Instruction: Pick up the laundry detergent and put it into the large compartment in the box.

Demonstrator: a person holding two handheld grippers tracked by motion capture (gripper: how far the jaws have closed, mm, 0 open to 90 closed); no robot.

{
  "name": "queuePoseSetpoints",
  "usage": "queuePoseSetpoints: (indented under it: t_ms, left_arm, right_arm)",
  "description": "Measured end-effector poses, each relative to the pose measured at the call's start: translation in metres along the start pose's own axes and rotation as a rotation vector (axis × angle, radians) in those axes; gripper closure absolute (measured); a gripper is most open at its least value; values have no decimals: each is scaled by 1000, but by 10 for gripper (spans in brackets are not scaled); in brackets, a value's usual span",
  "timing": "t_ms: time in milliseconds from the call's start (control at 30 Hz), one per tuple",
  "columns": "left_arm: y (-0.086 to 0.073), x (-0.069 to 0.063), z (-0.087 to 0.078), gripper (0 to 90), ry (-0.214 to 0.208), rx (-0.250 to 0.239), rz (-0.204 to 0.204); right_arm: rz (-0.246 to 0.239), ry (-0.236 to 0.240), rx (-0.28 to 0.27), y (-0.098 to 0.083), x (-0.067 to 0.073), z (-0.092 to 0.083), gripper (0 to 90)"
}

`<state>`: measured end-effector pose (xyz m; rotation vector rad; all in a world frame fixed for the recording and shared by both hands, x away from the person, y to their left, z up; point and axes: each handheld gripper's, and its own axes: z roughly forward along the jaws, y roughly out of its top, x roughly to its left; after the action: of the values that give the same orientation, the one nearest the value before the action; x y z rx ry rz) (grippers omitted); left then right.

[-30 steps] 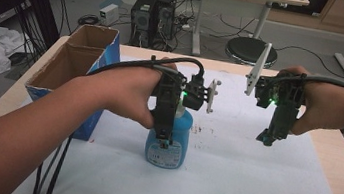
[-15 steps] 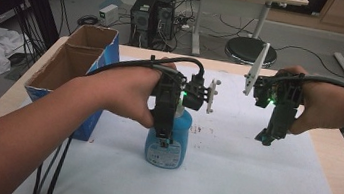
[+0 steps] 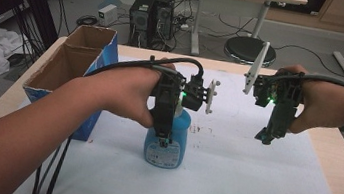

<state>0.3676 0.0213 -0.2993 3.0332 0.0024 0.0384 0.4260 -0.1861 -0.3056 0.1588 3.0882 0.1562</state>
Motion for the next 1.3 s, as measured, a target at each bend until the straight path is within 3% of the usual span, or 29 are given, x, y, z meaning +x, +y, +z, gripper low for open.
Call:
queuePoseSetpoints:
  t_ms: [333,700,833,1033,1300]
  left_arm:
    - [1,0,1,389,-8,8,4]
    - [2,0,0,395,-28,32,-15]
    - [-3,-1,-13,395,-51,17,-35]
    - [-7,0,-34,395,-10,58,-53]
    - [-19,7,-71,395,12,65,-146]
  right_arm:
    - [2,0,4,1,0,0,6]
    - [-11,-1,5,3,1,2,6]
    - [-8,-3,7,2,3,2,6]
    - [-8,-9,5,4,4,2,6]
    - [-20,-8,0,8,5,2,6]
